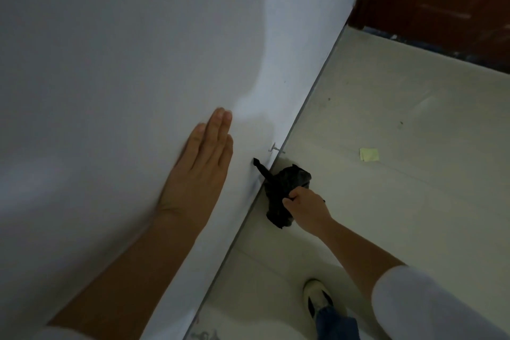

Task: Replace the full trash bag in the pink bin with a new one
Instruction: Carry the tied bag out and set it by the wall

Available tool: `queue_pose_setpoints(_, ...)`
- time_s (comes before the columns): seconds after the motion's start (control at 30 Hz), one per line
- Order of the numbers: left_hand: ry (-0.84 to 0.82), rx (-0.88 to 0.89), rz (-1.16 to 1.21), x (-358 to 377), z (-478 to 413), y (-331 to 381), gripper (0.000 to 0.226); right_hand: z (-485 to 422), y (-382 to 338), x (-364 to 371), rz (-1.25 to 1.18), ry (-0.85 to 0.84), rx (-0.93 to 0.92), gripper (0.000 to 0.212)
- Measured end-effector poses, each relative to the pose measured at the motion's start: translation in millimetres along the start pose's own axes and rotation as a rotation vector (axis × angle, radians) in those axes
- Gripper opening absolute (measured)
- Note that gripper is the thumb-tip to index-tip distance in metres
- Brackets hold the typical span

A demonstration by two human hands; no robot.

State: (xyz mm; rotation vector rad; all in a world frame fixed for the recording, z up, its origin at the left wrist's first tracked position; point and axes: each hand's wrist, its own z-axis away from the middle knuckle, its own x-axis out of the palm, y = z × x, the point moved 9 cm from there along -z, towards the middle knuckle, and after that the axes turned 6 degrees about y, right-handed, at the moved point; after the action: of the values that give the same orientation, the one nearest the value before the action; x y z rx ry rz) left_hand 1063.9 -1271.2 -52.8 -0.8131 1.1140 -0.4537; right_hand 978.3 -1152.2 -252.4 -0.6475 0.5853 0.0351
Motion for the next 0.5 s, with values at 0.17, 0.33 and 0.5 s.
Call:
queue_pose_setpoints(0.17, -0.051, -0.17, 0.222, -4, -4, -9, 0.073, 42, -9, -45, -0.029, 0.007, -0.037, 0.033)
queue_pose_setpoints(0.33, 0.021, -0.193, 0.662, -70, 7, 18, 0.062, 103, 12, -113, -0.059, 0.068, -0.013, 0.039)
queue_pose_setpoints(0.5, -0.136, -0.238, 1.07, -170, 21, 75, 0.047, 195, 72, -192, -0.112, 0.166, 0.091, 0.045)
